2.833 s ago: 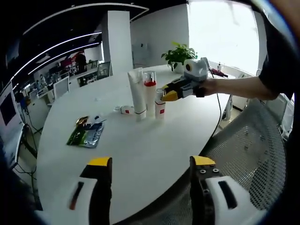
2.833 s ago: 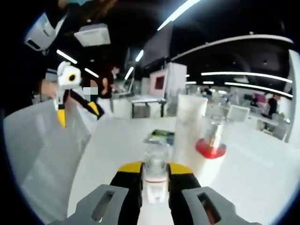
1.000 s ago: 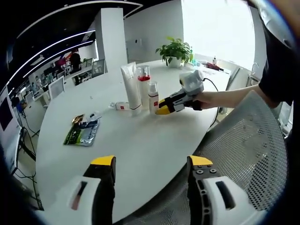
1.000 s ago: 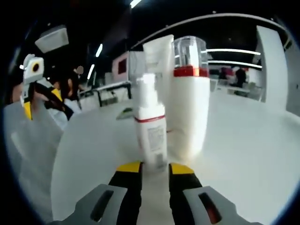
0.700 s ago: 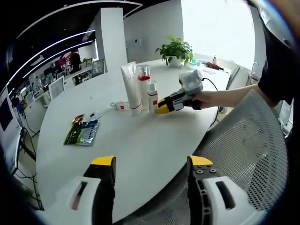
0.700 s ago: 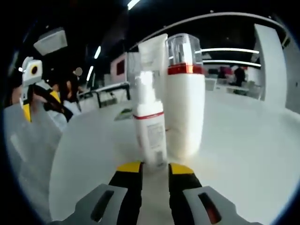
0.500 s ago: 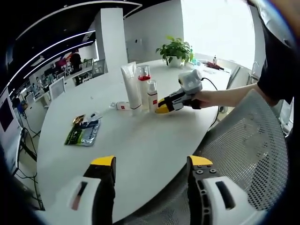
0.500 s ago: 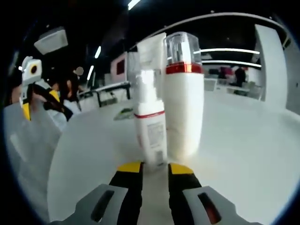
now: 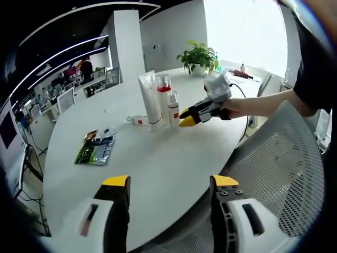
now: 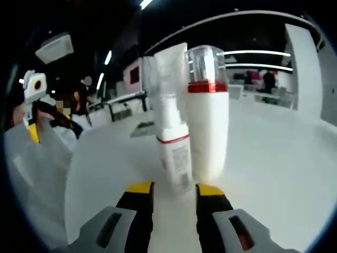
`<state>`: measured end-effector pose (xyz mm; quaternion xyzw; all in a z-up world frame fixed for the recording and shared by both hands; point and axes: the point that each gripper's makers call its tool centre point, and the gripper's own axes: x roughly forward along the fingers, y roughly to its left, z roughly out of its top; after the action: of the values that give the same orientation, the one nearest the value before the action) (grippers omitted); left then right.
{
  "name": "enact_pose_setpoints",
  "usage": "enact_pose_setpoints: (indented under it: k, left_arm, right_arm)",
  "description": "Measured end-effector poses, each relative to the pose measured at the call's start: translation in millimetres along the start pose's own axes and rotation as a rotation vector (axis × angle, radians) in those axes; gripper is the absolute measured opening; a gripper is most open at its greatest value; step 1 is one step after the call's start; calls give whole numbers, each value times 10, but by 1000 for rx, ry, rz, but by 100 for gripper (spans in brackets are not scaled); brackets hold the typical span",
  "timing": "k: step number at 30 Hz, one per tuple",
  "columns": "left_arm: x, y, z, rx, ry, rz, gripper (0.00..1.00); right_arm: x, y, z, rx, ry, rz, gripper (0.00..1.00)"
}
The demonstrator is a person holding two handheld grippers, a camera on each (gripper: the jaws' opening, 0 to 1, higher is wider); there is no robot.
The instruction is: Arrange the skincare products in the storage area until every visible bottle or jar stands upright without overlapping.
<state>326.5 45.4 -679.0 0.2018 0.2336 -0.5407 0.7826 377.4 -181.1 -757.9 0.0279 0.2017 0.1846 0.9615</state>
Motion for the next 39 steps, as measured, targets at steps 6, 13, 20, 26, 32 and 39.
enact_pose_setpoints:
  k: [6, 13, 20, 26, 32, 39]
  left_arm:
    - [-2, 22, 9, -4, -4, 10, 57]
    - [-13, 75, 12, -9, -7, 39, 57]
    - [-28, 111, 23, -4, -4, 59, 56]
    - [-26, 167, -49, 16, 40, 99, 59]
    - [-12, 173, -54, -1, 43, 103, 68]
    - [88, 14, -159, -135, 88, -8, 83]
  right_arm:
    - [-147, 116, 154, 1, 11, -5, 28]
    - [-359, 440, 317, 39, 35, -12, 32]
    - [-553, 841, 372, 88, 123, -97, 47]
    - [-581, 1191, 540, 33, 119, -95, 58]
    - [-586, 1382, 663, -5, 83, -90, 64]
    - [-635, 1210, 740, -3, 52, -170, 78]
